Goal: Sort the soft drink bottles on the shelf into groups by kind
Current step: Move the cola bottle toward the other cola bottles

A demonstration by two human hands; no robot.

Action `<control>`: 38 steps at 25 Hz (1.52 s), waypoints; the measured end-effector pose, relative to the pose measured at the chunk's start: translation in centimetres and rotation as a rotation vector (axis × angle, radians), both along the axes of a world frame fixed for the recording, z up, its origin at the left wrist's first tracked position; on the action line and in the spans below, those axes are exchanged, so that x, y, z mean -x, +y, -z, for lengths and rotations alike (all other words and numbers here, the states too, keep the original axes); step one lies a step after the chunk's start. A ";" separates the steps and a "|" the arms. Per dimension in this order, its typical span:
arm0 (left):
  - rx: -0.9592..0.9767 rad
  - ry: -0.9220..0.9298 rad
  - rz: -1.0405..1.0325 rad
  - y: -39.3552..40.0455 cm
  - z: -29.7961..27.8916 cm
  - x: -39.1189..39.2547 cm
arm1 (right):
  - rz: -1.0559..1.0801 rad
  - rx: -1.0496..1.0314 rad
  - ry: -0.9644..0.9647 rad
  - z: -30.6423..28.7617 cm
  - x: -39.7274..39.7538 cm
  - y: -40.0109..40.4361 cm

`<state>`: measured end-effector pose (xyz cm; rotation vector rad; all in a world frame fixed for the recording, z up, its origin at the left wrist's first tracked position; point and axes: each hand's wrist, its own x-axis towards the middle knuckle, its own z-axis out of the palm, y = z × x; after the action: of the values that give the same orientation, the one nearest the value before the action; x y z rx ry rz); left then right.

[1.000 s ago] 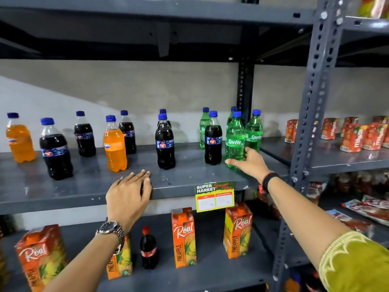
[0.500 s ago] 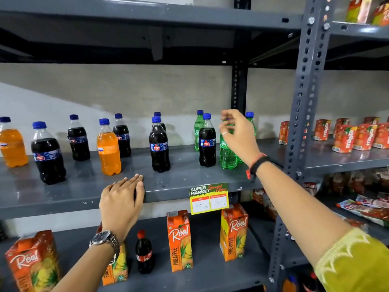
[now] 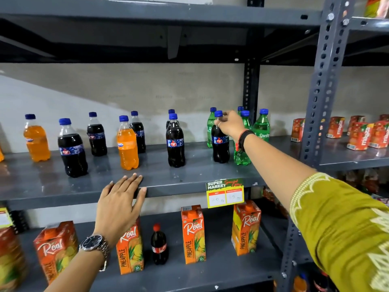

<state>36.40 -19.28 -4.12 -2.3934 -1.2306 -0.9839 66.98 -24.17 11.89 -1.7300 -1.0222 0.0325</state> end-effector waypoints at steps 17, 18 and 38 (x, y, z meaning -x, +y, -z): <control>-0.008 -0.026 0.074 8.1 -1.7 14.7 | -0.299 -0.278 0.172 -0.8 18.2 5.4; -0.027 -0.021 0.092 8.3 -1.3 14.7 | -0.290 -0.271 0.178 -0.6 18.7 6.1; 0.030 -0.045 0.091 8.4 -0.9 14.3 | -0.143 -0.174 -0.475 -2.9 21.4 9.1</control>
<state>22.10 -10.87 -3.25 -2.4831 -1.1688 -1.0585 45.54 -15.09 14.82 -1.5341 -1.4483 -0.3817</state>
